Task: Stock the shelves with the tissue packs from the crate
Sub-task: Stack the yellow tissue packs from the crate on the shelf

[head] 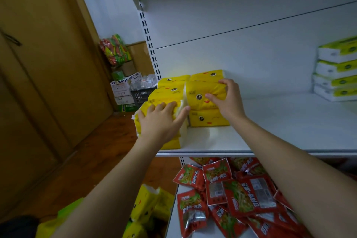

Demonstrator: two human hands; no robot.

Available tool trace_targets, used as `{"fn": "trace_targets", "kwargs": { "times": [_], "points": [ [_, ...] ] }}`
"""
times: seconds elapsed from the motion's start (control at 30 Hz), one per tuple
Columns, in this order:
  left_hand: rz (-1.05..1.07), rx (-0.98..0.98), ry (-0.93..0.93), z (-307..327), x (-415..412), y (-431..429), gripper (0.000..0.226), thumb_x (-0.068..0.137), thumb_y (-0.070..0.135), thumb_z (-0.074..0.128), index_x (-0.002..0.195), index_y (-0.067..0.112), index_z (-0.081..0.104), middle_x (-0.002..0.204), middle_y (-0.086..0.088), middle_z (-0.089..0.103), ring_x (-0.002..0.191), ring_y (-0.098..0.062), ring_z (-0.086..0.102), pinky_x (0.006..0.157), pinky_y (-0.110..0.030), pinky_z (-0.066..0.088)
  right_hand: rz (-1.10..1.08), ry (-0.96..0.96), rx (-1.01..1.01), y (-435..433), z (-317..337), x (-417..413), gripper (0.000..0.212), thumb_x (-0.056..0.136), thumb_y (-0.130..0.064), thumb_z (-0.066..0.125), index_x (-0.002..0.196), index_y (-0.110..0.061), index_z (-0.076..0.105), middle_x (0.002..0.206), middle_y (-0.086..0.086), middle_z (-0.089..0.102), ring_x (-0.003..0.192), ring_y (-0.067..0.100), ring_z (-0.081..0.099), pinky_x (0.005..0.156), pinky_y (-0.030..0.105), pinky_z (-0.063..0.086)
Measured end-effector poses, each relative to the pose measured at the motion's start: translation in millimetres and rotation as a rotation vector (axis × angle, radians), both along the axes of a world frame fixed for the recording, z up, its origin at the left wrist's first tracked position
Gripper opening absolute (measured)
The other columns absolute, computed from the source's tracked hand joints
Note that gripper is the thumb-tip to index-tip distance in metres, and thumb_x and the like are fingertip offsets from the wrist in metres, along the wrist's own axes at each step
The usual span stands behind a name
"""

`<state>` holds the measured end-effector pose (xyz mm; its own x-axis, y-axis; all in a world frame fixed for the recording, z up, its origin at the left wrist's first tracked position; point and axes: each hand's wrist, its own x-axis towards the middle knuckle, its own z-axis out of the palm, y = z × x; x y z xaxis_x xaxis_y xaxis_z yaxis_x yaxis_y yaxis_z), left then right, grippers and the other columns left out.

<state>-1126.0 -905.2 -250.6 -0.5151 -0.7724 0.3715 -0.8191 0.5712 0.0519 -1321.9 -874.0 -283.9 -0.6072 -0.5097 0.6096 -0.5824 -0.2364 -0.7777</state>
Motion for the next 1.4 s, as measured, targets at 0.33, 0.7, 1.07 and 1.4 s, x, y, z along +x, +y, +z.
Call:
{"fn": "trace_targets", "kwargs": {
  "times": [0.33, 0.7, 1.07, 1.4],
  "points": [
    [-0.004, 0.01, -0.031, 2, 1, 2, 0.069, 0.086, 0.07, 0.016, 0.143, 0.035, 0.031, 0.153, -0.002, 0.03, 0.141, -0.027, 0.022, 0.112, -0.058, 0.012, -0.211, 0.574, 0.083, 8, 1, 12, 0.082, 0.074, -0.05, 0.063, 0.143, -0.019, 0.033, 0.151, 0.016, 0.025, 0.138, 0.029, 0.017, 0.111, 0.047, 0.02],
    [-0.122, 0.001, 0.062, 5, 11, 0, 0.068, 0.089, 0.07, 0.018, 0.143, 0.033, 0.033, 0.154, -0.001, 0.028, 0.143, -0.022, 0.018, 0.115, -0.051, 0.004, -0.162, 0.518, 0.219, 8, 0, 17, 0.075, 0.079, -0.047, 0.066, 0.143, -0.026, 0.033, 0.153, 0.013, 0.016, 0.141, 0.032, 0.012, 0.114, 0.049, 0.014],
    [-0.161, -0.11, 0.434, 7, 104, 9, 0.062, 0.09, 0.052, 0.023, 0.141, 0.02, 0.041, 0.141, -0.004, 0.047, 0.131, -0.022, 0.04, 0.107, -0.037, 0.027, 0.001, 0.568, -0.149, 26, 42, 116, 0.057, 0.083, -0.044, 0.052, 0.133, -0.016, 0.05, 0.141, 0.018, 0.038, 0.131, 0.027, 0.034, 0.108, 0.038, 0.029],
    [0.141, 0.147, 0.455, -99, 317, 17, 0.05, 0.099, 0.04, 0.031, 0.145, 0.019, 0.032, 0.148, -0.005, 0.038, 0.138, -0.02, 0.032, 0.11, -0.033, 0.025, 0.562, 0.582, 0.103, 19, -38, 324, 0.055, 0.083, -0.04, 0.055, 0.135, -0.021, 0.047, 0.144, 0.012, 0.035, 0.134, 0.025, 0.032, 0.106, 0.023, 0.019]
  ]
}}
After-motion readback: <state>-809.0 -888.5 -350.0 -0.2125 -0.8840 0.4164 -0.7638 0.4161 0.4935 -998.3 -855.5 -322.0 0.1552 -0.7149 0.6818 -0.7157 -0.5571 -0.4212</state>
